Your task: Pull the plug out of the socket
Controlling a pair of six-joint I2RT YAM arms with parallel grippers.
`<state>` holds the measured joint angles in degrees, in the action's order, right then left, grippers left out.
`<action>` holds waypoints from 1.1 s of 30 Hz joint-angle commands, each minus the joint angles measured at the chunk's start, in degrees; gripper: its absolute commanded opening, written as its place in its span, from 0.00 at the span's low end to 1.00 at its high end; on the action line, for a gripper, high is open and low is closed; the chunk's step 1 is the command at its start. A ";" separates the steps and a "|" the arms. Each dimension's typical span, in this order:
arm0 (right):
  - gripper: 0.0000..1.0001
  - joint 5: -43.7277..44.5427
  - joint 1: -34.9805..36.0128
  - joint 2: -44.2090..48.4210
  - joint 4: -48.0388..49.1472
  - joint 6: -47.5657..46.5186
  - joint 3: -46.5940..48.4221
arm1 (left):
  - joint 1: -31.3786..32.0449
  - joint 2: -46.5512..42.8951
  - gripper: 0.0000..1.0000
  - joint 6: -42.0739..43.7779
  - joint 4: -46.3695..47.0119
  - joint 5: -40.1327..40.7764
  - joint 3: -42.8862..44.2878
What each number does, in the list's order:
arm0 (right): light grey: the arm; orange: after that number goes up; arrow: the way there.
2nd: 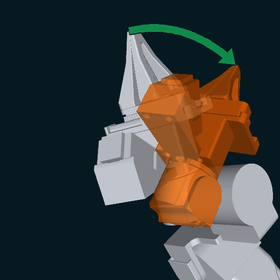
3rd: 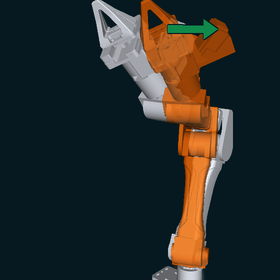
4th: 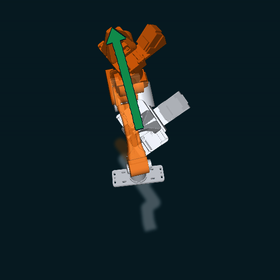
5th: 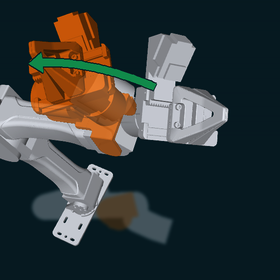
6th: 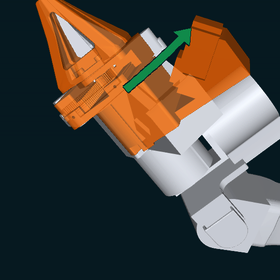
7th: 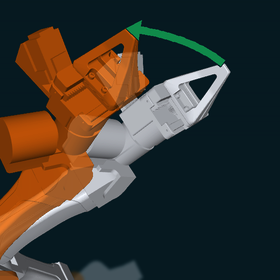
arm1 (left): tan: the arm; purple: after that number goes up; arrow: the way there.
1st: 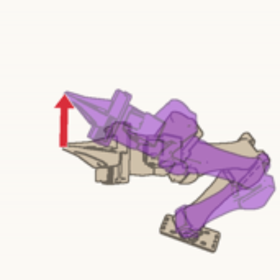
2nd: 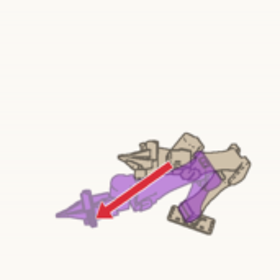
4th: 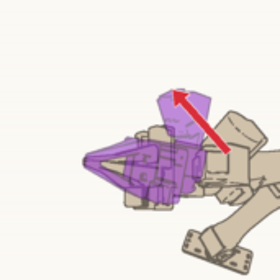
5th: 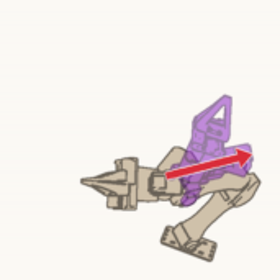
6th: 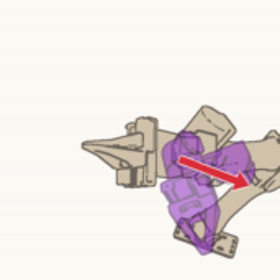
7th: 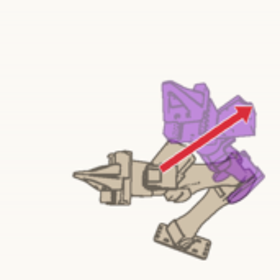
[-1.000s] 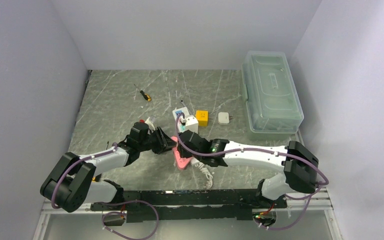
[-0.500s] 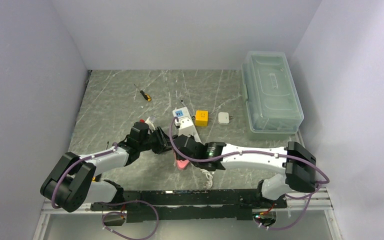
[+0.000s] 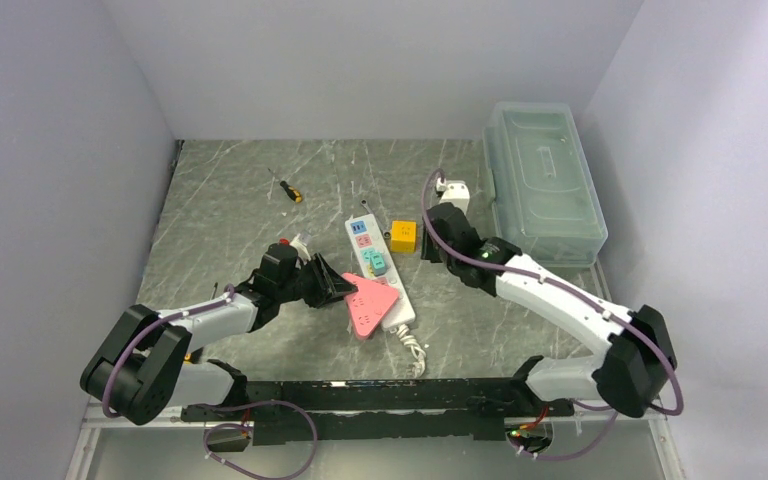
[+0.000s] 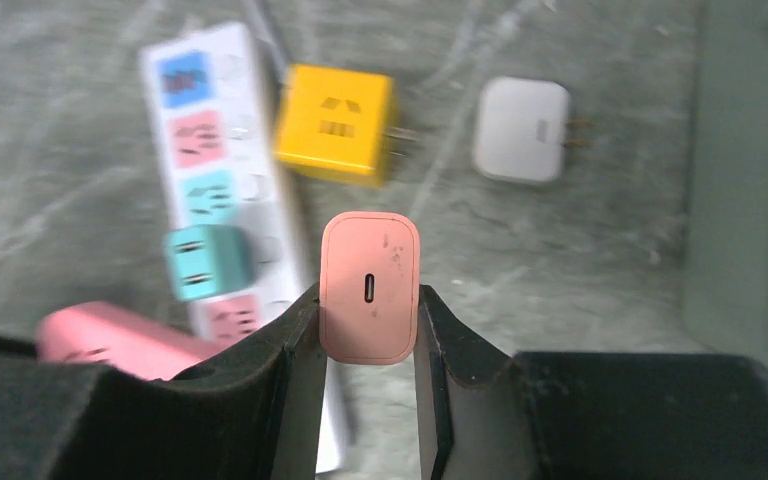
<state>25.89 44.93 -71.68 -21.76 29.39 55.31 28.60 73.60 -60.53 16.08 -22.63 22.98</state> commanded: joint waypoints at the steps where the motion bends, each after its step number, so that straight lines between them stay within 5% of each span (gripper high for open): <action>1: 0.00 -2.98 -6.04 -3.35 -4.62 -3.67 -1.47 | 0.40 -0.20 0.01 4.50 -4.94 3.83 0.13; 9: 0.12 -11.96 -16.54 -11.91 0.34 -7.34 -2.09 | 0.40 -0.23 0.02 4.66 -5.22 3.57 0.19; 22: 0.75 -16.19 -20.76 -14.62 3.29 -9.53 -2.89 | 0.38 1.04 0.08 4.34 -4.67 1.99 0.48; 27: 0.89 -18.66 -20.81 -9.20 3.51 -9.20 -4.86 | 0.40 1.22 0.24 3.25 -2.85 0.74 -0.22; 33: 0.93 -35.30 -20.53 1.04 7.65 -6.62 -12.52 | 0.40 0.07 0.48 2.18 -1.99 0.44 -1.44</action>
<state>3.33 24.40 -76.27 -18.85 20.84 47.18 28.64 73.69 -60.27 16.36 -23.27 22.94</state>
